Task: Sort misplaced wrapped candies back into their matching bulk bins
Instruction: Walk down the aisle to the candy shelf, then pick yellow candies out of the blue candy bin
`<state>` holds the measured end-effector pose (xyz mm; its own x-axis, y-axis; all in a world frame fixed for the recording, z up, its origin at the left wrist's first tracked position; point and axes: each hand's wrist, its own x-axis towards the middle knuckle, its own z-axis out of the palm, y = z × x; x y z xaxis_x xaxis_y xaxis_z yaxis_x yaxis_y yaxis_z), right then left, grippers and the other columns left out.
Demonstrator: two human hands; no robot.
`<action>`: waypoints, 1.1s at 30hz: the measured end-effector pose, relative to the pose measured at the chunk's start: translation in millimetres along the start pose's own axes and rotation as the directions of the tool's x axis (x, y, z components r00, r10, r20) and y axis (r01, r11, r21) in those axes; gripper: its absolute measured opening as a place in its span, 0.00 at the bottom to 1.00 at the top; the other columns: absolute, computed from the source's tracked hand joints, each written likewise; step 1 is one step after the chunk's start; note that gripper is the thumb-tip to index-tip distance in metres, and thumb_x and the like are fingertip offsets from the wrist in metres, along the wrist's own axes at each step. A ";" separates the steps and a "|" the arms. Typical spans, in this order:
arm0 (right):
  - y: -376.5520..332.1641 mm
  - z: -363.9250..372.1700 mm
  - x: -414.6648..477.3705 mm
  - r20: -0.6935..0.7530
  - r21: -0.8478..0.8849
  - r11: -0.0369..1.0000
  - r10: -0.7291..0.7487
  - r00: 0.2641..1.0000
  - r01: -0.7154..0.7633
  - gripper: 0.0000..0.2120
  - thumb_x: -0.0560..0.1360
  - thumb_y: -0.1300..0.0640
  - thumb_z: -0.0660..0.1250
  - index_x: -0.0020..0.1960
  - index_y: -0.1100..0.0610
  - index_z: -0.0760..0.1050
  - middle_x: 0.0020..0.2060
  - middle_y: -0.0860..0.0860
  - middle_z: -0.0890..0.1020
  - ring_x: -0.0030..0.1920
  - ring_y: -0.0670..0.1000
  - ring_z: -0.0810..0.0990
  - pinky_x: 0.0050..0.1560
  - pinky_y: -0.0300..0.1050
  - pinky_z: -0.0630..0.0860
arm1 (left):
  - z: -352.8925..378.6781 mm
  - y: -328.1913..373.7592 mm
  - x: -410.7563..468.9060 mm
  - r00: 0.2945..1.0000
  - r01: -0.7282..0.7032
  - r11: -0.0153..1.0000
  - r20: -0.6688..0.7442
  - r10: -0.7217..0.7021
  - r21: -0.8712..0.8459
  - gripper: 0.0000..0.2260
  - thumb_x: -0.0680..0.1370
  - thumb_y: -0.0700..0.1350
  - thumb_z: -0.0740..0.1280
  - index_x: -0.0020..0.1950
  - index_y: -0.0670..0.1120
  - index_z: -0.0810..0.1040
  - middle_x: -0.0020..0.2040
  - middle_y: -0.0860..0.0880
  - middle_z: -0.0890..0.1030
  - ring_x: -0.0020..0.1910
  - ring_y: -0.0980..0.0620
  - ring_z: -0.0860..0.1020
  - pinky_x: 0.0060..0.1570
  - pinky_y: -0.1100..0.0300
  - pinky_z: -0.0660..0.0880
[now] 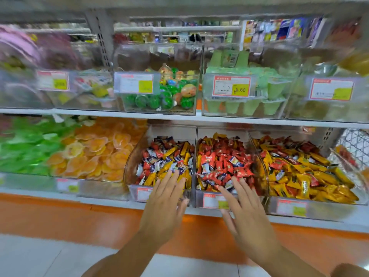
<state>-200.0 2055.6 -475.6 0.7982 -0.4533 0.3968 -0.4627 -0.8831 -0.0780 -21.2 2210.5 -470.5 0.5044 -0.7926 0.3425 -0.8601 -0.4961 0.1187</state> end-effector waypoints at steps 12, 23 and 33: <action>-18.5 -9.3 99.3 -0.110 0.151 0.904 -0.387 0.916 0.400 0.15 0.74 0.58 0.71 0.60 0.50 0.79 0.60 0.51 0.80 0.68 0.56 0.73 0.67 0.56 0.69 | -49.9 -49.0 36.6 0.995 0.099 0.994 0.029 -0.098 -0.049 0.20 0.83 0.52 0.56 0.75 0.54 0.64 0.76 0.55 0.62 0.75 0.54 0.59 0.72 0.58 0.58; -47.1 3.0 200.9 0.299 0.305 0.887 -0.436 0.849 0.348 0.13 0.79 0.52 0.65 0.62 0.43 0.77 0.60 0.43 0.79 0.62 0.45 0.74 0.65 0.37 0.64 | -9.0 -89.9 91.6 0.955 0.130 0.976 0.286 -0.077 -0.174 0.24 0.79 0.54 0.66 0.74 0.54 0.66 0.72 0.51 0.69 0.70 0.50 0.67 0.67 0.51 0.69; -84.3 45.5 288.1 0.496 0.160 0.930 -0.365 0.788 0.331 0.19 0.79 0.59 0.61 0.69 0.48 0.71 0.67 0.53 0.72 0.64 0.54 0.71 0.59 0.44 0.70 | 4.3 -100.2 112.4 0.956 0.041 0.995 0.293 -0.011 -0.095 0.32 0.73 0.58 0.70 0.75 0.59 0.62 0.69 0.55 0.67 0.67 0.51 0.67 0.59 0.52 0.73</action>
<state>86.6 1993.9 -396.4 0.9891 -0.0945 -0.1129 -0.1047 -0.9906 -0.0878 122.0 2169.6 -447.9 0.5139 -0.8562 0.0530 -0.8423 -0.4919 0.2205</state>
